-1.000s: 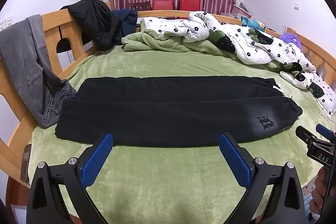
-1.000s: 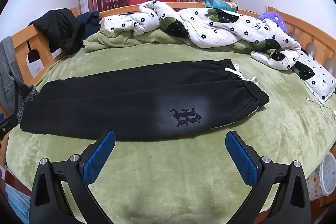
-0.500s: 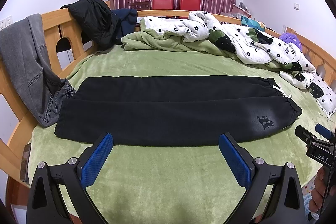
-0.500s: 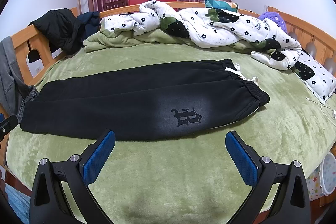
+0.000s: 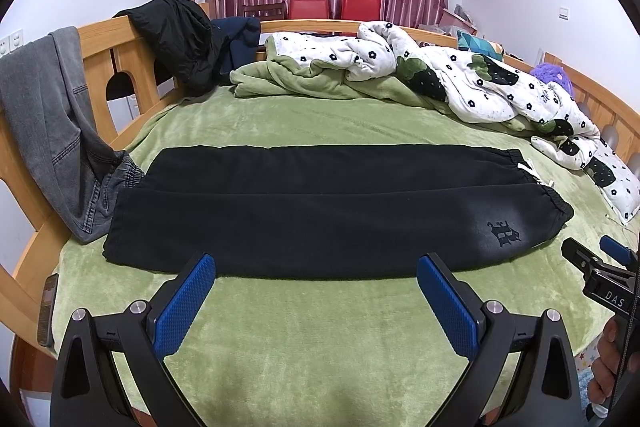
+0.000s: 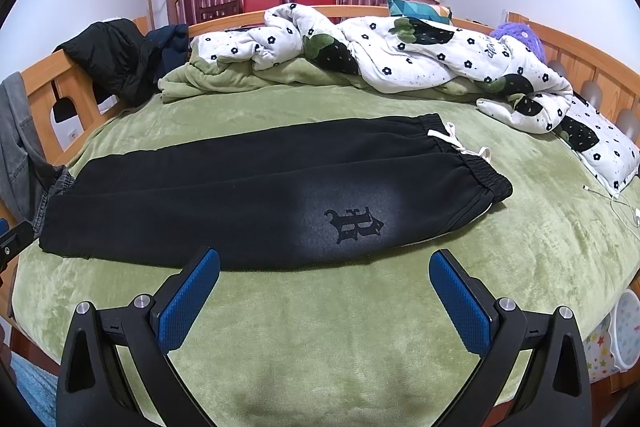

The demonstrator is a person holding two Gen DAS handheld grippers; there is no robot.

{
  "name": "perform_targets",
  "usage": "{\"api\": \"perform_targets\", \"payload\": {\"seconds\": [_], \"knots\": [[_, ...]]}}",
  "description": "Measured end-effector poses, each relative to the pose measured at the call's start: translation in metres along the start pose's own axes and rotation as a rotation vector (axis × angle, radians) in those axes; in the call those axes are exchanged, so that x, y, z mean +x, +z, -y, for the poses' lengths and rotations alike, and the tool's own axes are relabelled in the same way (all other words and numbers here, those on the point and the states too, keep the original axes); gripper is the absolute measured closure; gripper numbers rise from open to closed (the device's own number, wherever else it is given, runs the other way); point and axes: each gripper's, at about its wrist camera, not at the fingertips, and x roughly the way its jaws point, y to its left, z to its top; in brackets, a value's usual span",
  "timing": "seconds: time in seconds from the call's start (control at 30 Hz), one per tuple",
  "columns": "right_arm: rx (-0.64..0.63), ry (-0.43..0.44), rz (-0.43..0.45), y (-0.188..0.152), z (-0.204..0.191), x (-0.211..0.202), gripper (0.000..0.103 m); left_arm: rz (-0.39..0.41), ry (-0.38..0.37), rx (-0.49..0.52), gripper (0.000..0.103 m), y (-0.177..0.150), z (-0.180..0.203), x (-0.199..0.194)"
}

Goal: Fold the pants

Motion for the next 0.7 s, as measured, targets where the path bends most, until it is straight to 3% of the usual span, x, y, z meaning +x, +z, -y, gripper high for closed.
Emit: {"api": "perform_targets", "payload": {"seconds": [0.7], "knots": [[-0.027, 0.036, 0.010, 0.005, -0.009, -0.012, 0.000, 0.014, 0.028, 0.018, 0.001, 0.006, 0.016, -0.007]]}}
